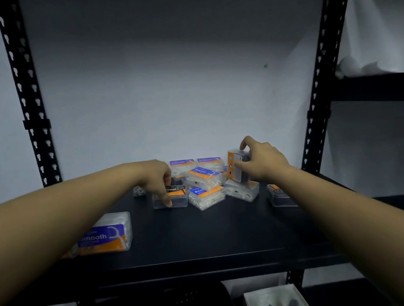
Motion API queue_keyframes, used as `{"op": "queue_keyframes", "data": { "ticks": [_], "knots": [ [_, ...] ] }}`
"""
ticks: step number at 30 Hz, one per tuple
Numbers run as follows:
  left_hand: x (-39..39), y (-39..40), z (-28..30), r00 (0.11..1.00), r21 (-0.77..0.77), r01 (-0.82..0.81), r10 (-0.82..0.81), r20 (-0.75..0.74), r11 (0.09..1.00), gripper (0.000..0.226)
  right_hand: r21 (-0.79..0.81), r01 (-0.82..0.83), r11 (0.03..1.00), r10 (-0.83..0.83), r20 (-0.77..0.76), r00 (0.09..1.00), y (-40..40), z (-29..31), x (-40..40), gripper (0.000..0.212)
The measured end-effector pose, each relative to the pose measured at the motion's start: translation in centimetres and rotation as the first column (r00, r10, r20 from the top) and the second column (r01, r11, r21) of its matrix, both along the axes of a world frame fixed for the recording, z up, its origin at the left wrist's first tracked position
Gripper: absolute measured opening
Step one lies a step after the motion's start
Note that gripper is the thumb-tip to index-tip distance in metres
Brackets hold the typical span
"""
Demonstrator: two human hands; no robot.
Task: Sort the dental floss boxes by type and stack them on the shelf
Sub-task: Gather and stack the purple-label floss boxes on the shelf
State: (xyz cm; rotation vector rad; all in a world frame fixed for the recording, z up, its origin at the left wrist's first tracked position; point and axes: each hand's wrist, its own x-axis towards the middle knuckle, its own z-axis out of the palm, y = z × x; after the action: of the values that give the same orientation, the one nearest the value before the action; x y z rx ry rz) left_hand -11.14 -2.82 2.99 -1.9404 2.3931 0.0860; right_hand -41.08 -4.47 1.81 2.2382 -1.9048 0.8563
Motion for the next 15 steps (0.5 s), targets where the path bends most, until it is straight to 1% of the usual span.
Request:
{"op": "queue_keyframes", "data": {
  "ticks": [3, 5, 9, 12, 13, 15],
  "knots": [
    [0.0, 0.1, 0.9, 0.998, 0.003, 0.010, -0.009, -0.056, 1.000, 0.066, -0.045, 0.007, 0.999, -0.008, -0.023, 1.000, 0.2, 0.6, 0.3, 0.053],
    [0.1, -0.1, 1.8, 0.994, -0.014, 0.012, -0.014, -0.111, 1.000, 0.061, -0.084, -0.006, 0.996, 0.002, -0.044, 0.999, 0.2, 1.2, 0.8, 0.055],
    [0.4, -1.1, 3.0, 0.982, -0.131, 0.008, -0.032, -0.186, 0.991, 0.049, -0.153, -0.038, 0.988, 0.024, -0.098, 0.995, -0.1, 2.7, 2.6, 0.055],
    [0.4, -2.1, 3.2, 0.974, -0.168, 0.003, -0.042, -0.224, 0.986, 0.044, -0.146, -0.115, 0.983, 0.108, -0.059, 0.992, -0.7, 3.7, 4.6, 0.053],
    [0.4, -2.5, 3.2, 0.970, -0.173, 0.002, -0.044, -0.240, 0.985, 0.045, -0.139, -0.148, 0.979, 0.138, -0.076, 0.987, -1.0, 4.1, 5.3, 0.052],
    [0.4, -3.3, 3.4, 0.962, -0.187, -0.001, -0.050, -0.269, 0.982, 0.047, -0.090, -0.208, 0.974, 0.191, -0.164, 0.968, -1.6, 4.7, 6.7, 0.054]
  ]
}}
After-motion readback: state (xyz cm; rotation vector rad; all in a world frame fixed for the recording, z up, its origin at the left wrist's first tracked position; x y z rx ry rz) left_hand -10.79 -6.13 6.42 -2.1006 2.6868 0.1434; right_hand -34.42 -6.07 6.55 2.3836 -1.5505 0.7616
